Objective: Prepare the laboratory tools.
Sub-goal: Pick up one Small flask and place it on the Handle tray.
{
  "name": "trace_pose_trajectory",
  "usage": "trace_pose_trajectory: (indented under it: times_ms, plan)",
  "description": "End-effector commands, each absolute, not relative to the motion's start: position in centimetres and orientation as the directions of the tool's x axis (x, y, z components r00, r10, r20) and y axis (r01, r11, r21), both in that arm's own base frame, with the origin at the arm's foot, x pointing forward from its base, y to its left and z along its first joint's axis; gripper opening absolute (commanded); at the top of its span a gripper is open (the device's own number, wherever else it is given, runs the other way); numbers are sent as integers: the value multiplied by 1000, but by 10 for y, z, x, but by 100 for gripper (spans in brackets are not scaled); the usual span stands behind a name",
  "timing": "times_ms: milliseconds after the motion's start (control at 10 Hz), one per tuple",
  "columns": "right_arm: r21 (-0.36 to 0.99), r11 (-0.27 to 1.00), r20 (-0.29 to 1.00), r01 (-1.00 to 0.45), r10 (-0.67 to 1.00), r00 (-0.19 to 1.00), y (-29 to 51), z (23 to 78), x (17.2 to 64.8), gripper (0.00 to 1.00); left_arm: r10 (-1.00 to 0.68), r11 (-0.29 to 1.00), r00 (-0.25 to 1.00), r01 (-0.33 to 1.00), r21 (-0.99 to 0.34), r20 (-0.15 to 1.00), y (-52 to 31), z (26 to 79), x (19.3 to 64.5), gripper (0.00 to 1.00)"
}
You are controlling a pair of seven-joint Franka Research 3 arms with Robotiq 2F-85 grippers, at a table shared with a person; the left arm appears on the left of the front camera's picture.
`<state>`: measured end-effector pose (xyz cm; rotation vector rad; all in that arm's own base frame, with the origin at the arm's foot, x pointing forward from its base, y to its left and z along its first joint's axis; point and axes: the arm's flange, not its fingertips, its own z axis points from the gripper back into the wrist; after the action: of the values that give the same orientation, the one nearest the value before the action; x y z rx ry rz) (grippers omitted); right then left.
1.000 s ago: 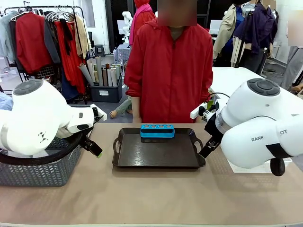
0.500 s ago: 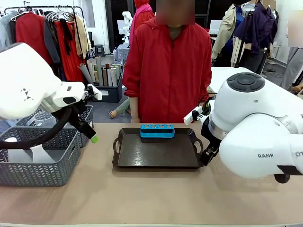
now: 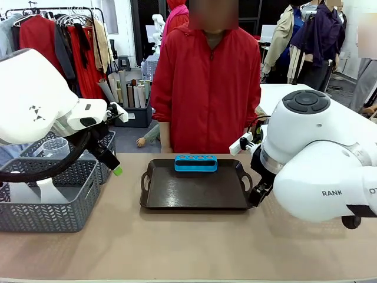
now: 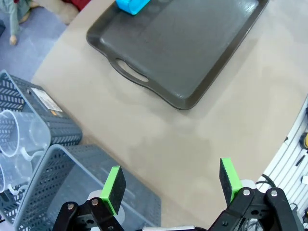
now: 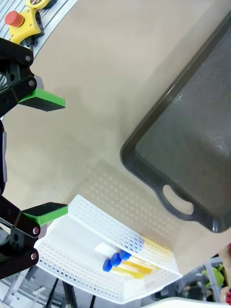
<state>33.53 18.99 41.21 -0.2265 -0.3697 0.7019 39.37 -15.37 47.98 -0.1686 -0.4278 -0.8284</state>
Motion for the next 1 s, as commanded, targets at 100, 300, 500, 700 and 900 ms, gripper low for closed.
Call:
trace_pose_trajectory:
  times_ms: [100, 300, 500, 700, 900]
  plan:
    - [-324, 743, 254, -585, 664, 703, 190, 412, 335, 100, -669, 668, 599, 744, 4, 440, -150, 478, 391, 100]
    - [-193, 759, 331, -622, 647, 687, 196, 424, 347, 100, -705, 643, 581, 765, 22, 406, -157, 483, 393, 100]
    - [-96, 755, 393, -649, 627, 672, 199, 435, 358, 100, -716, 612, 570, 790, -30, 404, -159, 489, 394, 100]
    - [-31, 752, 467, -658, 593, 656, 199, 457, 358, 100, -729, 543, 534, 832, -113, 428, -154, 509, 395, 100]
    - [-4, 739, 530, -674, 573, 625, 193, 499, 353, 100, -753, 469, 478, 872, -141, 452, -145, 542, 398, 100]
